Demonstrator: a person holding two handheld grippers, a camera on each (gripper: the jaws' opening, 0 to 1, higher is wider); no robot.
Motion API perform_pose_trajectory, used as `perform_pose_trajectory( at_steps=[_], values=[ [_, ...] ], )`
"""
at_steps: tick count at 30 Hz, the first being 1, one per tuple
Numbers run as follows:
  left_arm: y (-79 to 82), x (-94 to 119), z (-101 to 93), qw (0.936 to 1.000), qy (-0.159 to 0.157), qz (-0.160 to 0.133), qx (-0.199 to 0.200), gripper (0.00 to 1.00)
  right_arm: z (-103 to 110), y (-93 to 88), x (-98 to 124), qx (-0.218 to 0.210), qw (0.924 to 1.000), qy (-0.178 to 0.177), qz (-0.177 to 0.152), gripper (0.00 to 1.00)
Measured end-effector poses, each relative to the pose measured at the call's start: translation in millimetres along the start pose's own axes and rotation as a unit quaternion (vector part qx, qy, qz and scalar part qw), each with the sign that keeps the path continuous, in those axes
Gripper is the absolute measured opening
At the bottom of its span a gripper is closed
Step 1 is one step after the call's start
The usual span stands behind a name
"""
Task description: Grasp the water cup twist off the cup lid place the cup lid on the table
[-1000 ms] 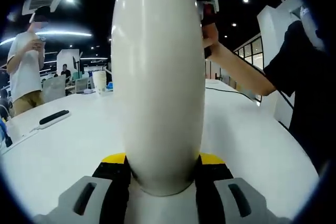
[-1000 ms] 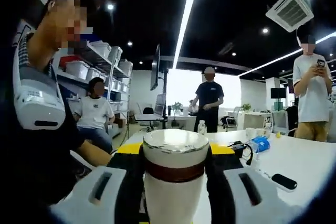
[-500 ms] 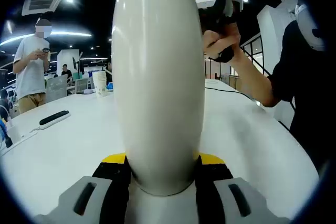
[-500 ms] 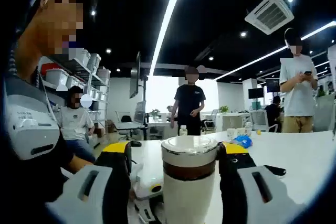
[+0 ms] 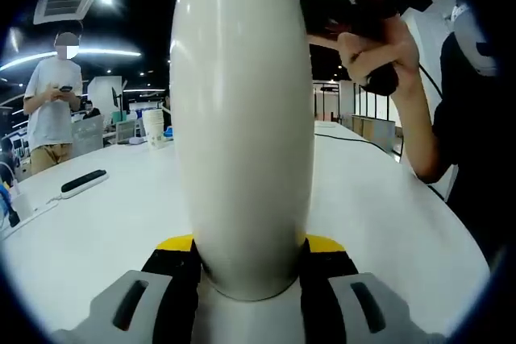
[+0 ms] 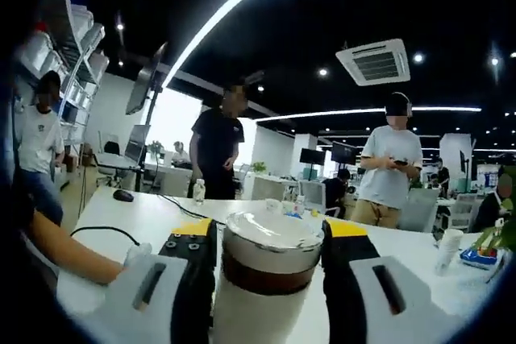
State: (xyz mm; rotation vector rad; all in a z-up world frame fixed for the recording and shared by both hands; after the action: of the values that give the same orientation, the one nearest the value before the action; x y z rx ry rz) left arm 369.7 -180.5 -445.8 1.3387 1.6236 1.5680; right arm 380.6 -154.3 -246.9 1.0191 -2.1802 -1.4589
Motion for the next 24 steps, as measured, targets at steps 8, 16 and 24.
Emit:
perform_pose_trajectory(
  at_steps=[8, 16, 24],
  values=[
    [0.7, 0, -0.8, 1.0000, -0.001, 0.000, 0.000, 0.50, 4, -0.3, 3, -0.052, 0.9949, 0.075, -0.043, 0.50],
    [0.8, 0, -1.4, 1.0000, -0.002, 0.001, 0.000, 0.50, 10, 1.4, 9, -0.074, 0.9505, 0.282, -0.107, 0.50],
    [0.3, 1, -0.6, 1.0000, -0.005, 0.002, 0.001, 0.50, 13, 1.6, 6, -0.074, 0.9255, 0.349, -0.127, 0.50]
  ],
)
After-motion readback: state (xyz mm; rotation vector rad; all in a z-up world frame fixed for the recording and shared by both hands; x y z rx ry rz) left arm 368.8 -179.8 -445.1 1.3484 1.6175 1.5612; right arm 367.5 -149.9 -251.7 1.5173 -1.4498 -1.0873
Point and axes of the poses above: the point that each gripper's makers call its tool centre point, and the gripper's own axes: x roughly backward along the fingers, z roughly to its left, y roughly out of its top, the point moved 1 cm from there along x, roughly backward along the fingers, and after that the axes turned 15 degrees about x, right-handed, at the moved point
